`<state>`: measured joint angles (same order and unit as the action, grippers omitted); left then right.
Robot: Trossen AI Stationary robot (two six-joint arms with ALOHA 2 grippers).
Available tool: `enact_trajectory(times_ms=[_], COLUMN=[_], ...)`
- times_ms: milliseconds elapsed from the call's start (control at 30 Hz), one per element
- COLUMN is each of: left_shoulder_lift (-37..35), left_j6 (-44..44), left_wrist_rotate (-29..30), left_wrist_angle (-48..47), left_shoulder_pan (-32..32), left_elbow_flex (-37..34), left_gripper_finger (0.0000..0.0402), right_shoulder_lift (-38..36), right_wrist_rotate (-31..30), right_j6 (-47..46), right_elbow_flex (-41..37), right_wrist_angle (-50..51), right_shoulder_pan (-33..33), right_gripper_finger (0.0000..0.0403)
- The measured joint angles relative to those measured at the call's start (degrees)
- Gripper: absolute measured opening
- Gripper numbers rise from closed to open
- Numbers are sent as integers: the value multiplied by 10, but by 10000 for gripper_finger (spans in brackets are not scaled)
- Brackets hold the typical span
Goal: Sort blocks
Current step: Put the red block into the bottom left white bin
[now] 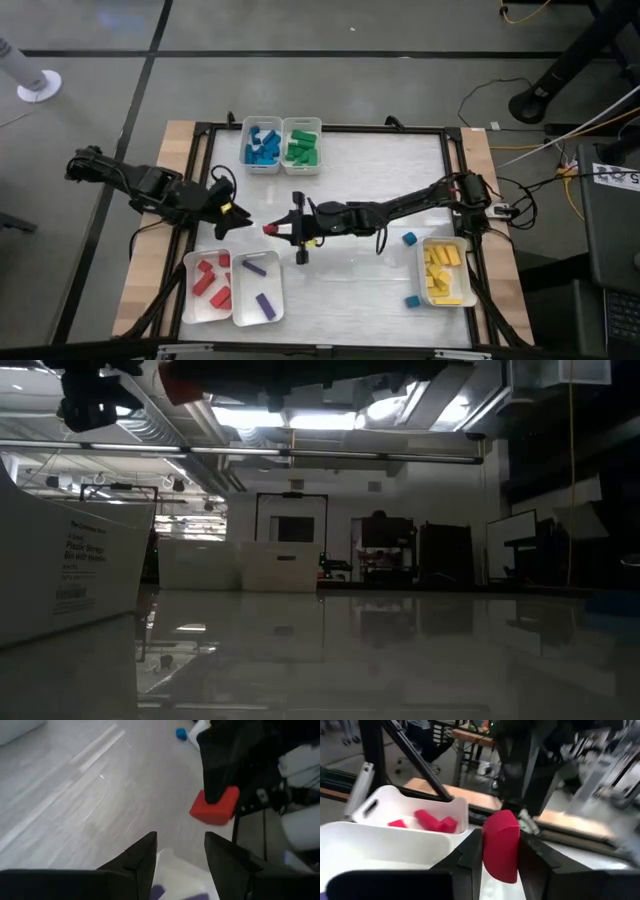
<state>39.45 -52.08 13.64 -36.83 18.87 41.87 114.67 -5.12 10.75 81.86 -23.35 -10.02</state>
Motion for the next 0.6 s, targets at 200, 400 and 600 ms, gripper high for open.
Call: enact_trajectory(times_ms=[200, 400, 600], left_shoulder_lift=[10, 35, 62], left_j6=[18, 136, 168], left_wrist_rotate=[1, 1, 0], left_wrist_angle=[53, 88, 87], left_shoulder_pan=[-6, -6, -6], left_elbow_flex=[-1, -1, -1], left_gripper_finger=[155, 155, 155], right_shoulder_lift=[0, 0, 0], right_wrist_rotate=[-35, -36, -37], right_j6=[54, 62, 62], right_elbow_flex=[0, 0, -1], right_wrist_angle=[-40, -55, -44], right_shoulder_pan=[-1, -1, -1], right_gripper_finger=[99, 100, 100])
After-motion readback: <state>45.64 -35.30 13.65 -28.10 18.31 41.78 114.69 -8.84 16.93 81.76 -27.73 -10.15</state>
